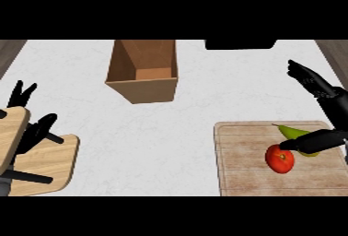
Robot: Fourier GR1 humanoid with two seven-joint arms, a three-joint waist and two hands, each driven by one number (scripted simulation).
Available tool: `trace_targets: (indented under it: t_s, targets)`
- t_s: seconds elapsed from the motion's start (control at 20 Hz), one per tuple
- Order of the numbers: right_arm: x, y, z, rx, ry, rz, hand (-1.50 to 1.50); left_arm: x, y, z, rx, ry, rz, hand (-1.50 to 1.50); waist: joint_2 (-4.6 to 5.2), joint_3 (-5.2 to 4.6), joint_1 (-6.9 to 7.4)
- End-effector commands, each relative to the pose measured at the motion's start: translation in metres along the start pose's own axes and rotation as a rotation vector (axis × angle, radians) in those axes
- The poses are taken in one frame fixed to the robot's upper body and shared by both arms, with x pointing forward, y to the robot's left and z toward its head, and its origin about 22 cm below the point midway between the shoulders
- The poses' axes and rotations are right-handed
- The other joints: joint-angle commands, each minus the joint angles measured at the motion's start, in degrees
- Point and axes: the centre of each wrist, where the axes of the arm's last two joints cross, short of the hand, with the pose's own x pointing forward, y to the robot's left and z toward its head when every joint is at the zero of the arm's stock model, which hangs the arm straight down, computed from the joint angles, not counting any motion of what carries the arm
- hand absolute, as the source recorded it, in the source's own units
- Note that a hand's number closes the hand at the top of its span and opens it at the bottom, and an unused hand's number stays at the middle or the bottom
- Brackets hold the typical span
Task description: Pick the tomato from the cutting board and place it in the cardboard box
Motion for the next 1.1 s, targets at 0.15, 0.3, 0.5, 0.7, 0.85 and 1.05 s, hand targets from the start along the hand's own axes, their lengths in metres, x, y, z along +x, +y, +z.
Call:
trace_targets:
  t_s: [0.15, 0.3, 0.5, 0.7, 0.85, 1.05]
  targets:
    - [0.028, -0.047, 0.007, 0.329, 0.135, 0.378, -1.50, 0.013, -0.056, 0.030, -0.197, 0.083, 0.319, 0.00, 0.74, -1.41, 0.09]
    - [0.033, -0.046, 0.011, 0.493, 0.215, 0.470, -1.50, 0.012, -0.059, 0.028, -0.184, 0.087, 0.318, 0.00, 0.97, -1.46, -0.23]
    - [0.040, -0.031, 0.011, 0.641, 0.272, 0.530, -1.50, 0.010, -0.063, 0.030, -0.201, 0.083, 0.327, 0.00, 0.80, -1.49, -0.05]
    - [0.038, -0.026, 0.016, 0.678, 0.313, 0.555, -1.50, 0.004, -0.062, 0.033, -0.197, 0.092, 0.346, 0.00, 0.65, -1.32, -0.27]
    - [0.038, -0.022, 0.018, 0.675, 0.333, 0.595, -1.50, 0.006, -0.062, 0.032, -0.200, 0.085, 0.349, 0.00, 0.55, -1.18, -0.75]
    - [0.034, -0.010, 0.024, 0.666, 0.358, 0.609, -1.50, -0.007, -0.057, 0.037, -0.186, 0.103, 0.338, 0.00, 0.45, -1.13, -0.76]
